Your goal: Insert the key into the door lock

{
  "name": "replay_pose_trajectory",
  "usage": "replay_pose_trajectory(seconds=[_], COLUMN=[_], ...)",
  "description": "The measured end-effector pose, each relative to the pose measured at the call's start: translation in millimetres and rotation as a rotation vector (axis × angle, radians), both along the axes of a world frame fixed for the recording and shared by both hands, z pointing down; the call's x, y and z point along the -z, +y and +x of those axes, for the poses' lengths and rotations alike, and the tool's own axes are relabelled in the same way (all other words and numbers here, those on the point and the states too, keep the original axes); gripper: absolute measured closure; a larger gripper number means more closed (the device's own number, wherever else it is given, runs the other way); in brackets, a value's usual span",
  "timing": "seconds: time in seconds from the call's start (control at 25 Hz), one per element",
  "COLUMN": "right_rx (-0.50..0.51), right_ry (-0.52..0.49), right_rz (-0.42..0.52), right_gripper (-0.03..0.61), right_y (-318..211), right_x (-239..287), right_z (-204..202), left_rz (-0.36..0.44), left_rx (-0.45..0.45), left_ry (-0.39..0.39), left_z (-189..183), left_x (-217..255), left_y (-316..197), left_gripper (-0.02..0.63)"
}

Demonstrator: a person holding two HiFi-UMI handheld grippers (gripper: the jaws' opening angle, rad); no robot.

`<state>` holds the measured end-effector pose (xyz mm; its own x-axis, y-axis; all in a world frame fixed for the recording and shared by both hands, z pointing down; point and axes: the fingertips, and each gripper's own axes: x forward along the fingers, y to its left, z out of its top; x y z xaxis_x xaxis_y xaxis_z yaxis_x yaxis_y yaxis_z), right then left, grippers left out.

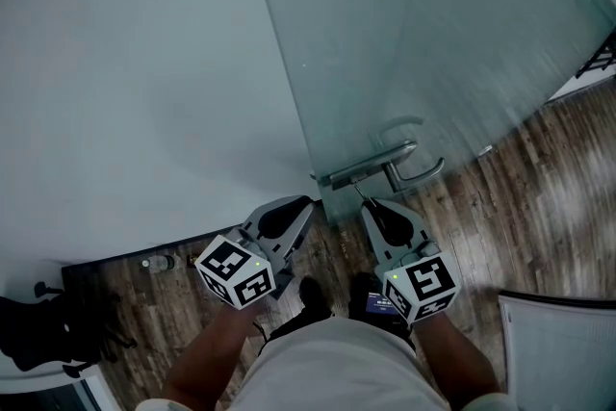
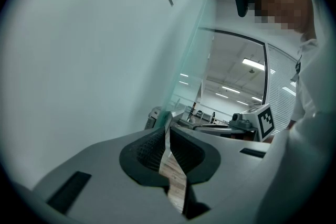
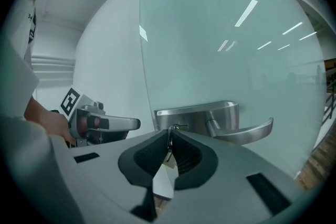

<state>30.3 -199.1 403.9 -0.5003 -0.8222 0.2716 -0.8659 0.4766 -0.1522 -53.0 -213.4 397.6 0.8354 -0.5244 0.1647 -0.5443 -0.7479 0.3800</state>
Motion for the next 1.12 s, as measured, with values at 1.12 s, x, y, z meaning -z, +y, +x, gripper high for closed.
replay_pose_trajectory(seconds=[1.12], right_rx=[0.012], right_ry=[0.120], right_rz=[0.064], right_gripper=[0.551], right_y=[-3], right_x=[1], right_z=[-2], left_rz=[0.123], left_rx=[-0.055], left_ry=[-0.022], left_z=[17], left_x=[30], left_y=[-25], left_gripper=[0.529])
